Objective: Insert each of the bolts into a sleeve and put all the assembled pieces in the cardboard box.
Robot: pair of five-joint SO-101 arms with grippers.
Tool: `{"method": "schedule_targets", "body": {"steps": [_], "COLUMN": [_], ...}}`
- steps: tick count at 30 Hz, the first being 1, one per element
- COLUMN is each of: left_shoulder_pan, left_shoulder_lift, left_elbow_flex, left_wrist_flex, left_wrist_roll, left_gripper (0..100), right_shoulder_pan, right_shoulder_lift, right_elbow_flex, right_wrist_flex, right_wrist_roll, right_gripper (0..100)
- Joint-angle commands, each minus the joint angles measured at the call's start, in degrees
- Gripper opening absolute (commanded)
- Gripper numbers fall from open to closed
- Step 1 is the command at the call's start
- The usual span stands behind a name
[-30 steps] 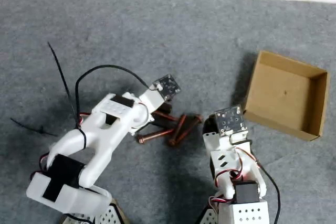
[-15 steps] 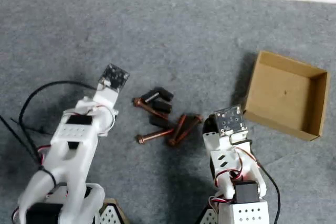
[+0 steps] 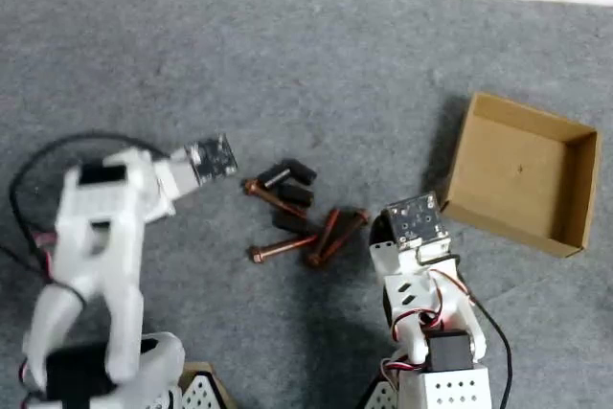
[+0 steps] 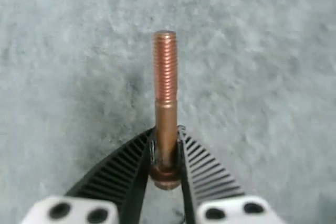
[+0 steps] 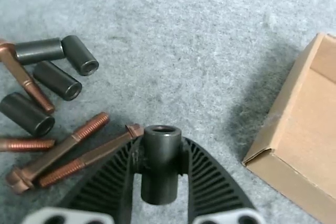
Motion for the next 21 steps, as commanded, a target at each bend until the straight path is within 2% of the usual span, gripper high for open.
{"method": "schedule_targets", "body": {"steps": [1, 7, 9, 12, 16, 18, 21], "left_shoulder_pan": [-0.4, -1.01, -1.63, -2.07, -2.86, -2.86, -2.86], "left_shoulder_lift": [9.98, 32.31, 38.37, 46.9, 54.81, 57.01, 58.59], "left_elbow_flex": [-21.14, -43.03, -49.36, -57.98, -67.74, -72.66, -78.64], "left_wrist_flex": [15.74, 19.25, 21.19, 24.44, 25.14, 26.9, 29.19], "left_wrist_roll": [-6.33, 0.79, 3.78, 8.88, 12.48, 19.43, 38.68], "left_gripper": [0, 1, 7, 25, 23, 23, 23], "right_shoulder_pan": [-0.13, -0.22, -0.22, -0.31, -0.31, -0.31, -0.31], "right_shoulder_lift": [-1.27, -1.27, -1.27, -1.27, -1.27, -1.27, -1.27], "right_elbow_flex": [5.23, 5.23, 5.32, 5.32, 5.32, 5.32, 5.32], "right_wrist_flex": [-2.15, -2.15, -2.15, -2.15, -2.15, -2.15, -2.24], "right_wrist_roll": [0.7, 0.79, 0.88, 0.88, 0.88, 0.88, 0.97], "right_gripper": [0.4, 0.4, 0.4, 0.4, 0.4, 0.4, 0.4]}}
